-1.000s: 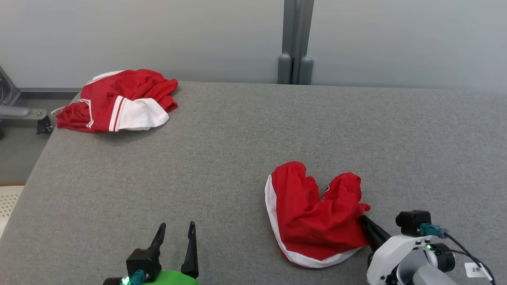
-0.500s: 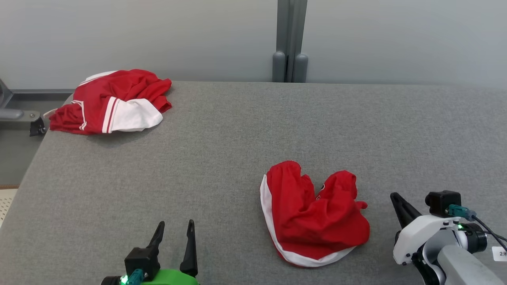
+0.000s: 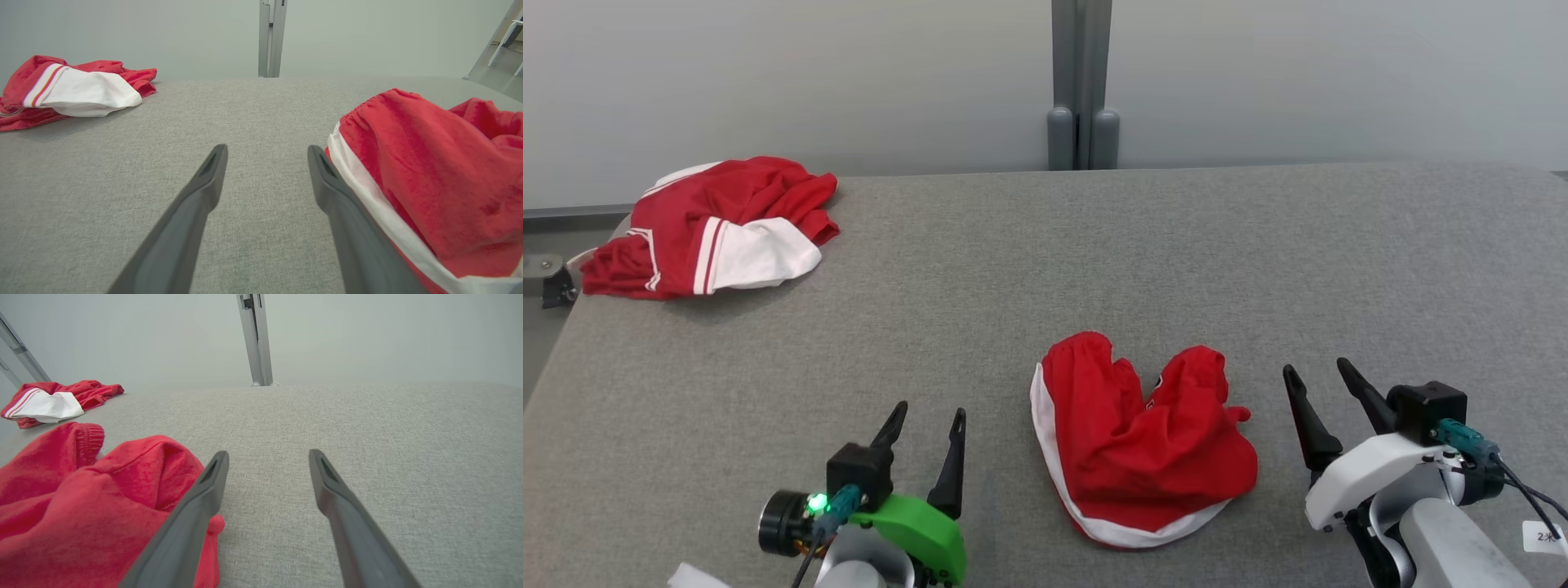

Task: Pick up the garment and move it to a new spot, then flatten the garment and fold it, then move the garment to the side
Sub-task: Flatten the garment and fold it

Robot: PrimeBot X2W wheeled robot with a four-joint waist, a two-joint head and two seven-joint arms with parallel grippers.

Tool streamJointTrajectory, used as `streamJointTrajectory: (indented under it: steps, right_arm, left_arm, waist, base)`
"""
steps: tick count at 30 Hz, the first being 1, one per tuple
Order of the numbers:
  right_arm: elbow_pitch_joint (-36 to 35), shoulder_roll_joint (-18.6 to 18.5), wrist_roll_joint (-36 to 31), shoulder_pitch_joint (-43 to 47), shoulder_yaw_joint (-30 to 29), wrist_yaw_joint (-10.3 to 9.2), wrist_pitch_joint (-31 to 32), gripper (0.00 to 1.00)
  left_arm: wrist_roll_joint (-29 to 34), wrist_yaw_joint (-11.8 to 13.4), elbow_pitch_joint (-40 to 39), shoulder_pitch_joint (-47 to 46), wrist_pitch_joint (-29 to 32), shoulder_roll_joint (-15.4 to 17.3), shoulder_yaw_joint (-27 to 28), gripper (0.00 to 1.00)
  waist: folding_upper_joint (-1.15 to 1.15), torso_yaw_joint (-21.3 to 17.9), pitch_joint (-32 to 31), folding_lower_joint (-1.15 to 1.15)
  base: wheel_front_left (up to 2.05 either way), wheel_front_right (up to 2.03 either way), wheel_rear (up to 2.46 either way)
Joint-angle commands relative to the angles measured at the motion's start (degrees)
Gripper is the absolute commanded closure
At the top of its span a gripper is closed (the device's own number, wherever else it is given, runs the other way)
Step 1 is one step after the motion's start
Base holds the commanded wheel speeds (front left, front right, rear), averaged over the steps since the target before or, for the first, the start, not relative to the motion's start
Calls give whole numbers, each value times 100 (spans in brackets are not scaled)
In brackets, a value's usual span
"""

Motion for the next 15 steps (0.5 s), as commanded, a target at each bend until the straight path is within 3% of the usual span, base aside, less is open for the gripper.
streamJointTrajectory:
  steps: [1,8,15]
  right_arm:
    - [-174,65,-110,135,-44,-8,-18,0]
    - [-729,267,-377,386,-100,-8,-18,0]
    - [-982,324,-454,489,-108,-8,23,0]
  left_arm:
    - [32,-100,190,-293,52,15,-82,0]
    - [-112,-438,1105,-1312,357,15,-643,0]
    - [-432,-566,1877,-2066,509,17,-1171,0]
  waist:
    - [0,-171,57,0]
    - [0,-642,321,0]
    - [0,-1043,599,0]
  base:
    - [0,0,0]
    - [0,0,0]
    - [0,0,0]
